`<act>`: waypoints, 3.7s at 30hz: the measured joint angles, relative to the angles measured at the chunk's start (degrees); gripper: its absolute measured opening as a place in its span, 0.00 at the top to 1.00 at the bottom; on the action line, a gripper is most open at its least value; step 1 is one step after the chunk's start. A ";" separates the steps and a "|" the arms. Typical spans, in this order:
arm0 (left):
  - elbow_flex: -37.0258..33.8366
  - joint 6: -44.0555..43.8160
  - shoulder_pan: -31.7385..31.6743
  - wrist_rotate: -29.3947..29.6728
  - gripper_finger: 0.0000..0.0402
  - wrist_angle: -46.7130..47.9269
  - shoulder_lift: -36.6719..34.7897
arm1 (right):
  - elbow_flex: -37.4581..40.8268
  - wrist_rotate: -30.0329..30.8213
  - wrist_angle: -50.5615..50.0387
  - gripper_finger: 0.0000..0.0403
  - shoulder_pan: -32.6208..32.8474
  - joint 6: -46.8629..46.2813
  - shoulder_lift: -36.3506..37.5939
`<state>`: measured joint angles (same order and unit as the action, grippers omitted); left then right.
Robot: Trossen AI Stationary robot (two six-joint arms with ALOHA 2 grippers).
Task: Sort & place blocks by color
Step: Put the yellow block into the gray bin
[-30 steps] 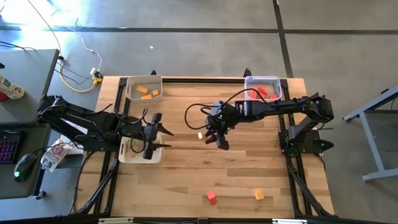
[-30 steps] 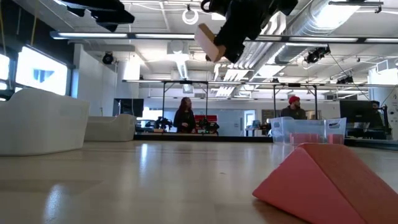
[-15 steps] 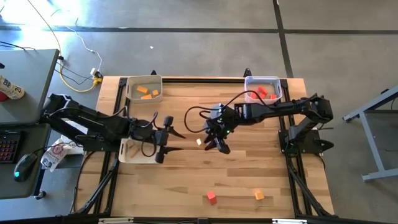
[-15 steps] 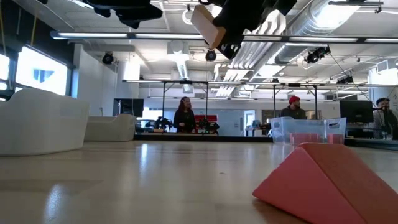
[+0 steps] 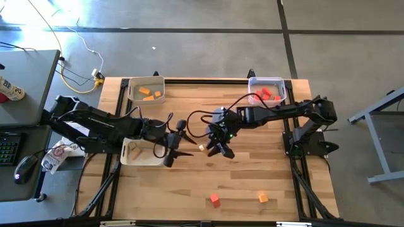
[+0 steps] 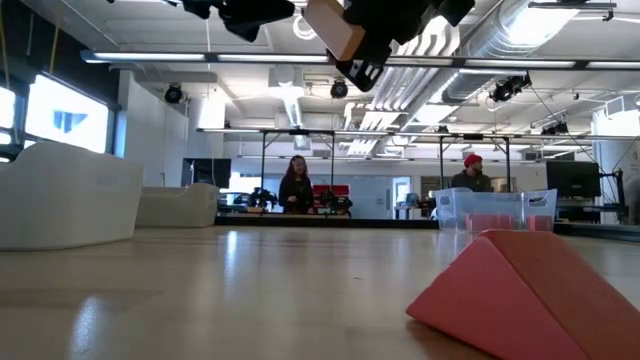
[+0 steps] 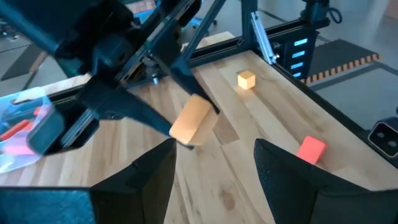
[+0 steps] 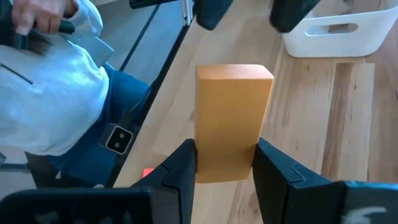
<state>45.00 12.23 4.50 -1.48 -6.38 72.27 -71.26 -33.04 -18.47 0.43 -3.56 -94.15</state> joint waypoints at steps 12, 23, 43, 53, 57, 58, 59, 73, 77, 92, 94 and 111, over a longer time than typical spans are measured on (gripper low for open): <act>2.87 1.48 -0.16 -0.92 0.49 -1.29 5.48 | 0.00 -4.26 2.13 0.75 0.00 1.66 -1.96; 5.85 1.70 -0.36 -4.07 0.49 -1.24 10.73 | 0.02 -5.13 3.33 0.75 0.00 1.65 -3.13; 5.94 7.44 -0.47 -6.81 0.84 -4.39 12.83 | 0.01 -5.71 3.50 0.75 0.07 2.12 -3.14; 5.94 7.94 -0.53 -9.09 0.89 -3.62 12.83 | 0.00 -5.02 3.32 0.69 0.13 0.95 -3.14; 5.92 7.49 -0.42 -7.28 0.89 -0.96 12.83 | 0.00 -2.72 2.88 0.64 0.26 0.53 -3.12; 5.92 7.49 -0.32 -6.54 0.89 0.09 12.83 | 0.00 -1.51 2.92 0.62 0.46 0.55 -3.12; 5.92 7.52 -0.32 -6.40 0.89 1.21 12.83 | 0.00 0.36 2.92 0.61 0.69 0.51 -3.12; 5.92 7.43 -1.64 11.06 0.89 21.93 8.52 | 0.00 6.83 1.00 0.54 3.15 -3.40 -3.11; 5.92 6.77 -3.03 16.57 0.89 28.18 5.50 | 0.00 6.93 0.12 0.54 3.85 -4.39 -3.08; 5.88 4.20 -18.77 37.27 0.89 41.19 -4.29 | 0.00 16.75 -0.76 0.53 8.50 -3.96 -3.06; 5.86 3.71 -22.47 37.27 0.89 41.60 -4.38 | 0.00 17.78 -0.75 0.53 9.02 -3.97 -3.06; 2.88 -1.32 -49.44 27.50 0.89 42.53 -4.24 | 0.00 21.09 -0.96 0.54 10.88 -5.48 -3.06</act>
<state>47.88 10.91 -44.93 26.02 36.14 68.03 -71.26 -11.94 -19.43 11.31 -9.04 -97.21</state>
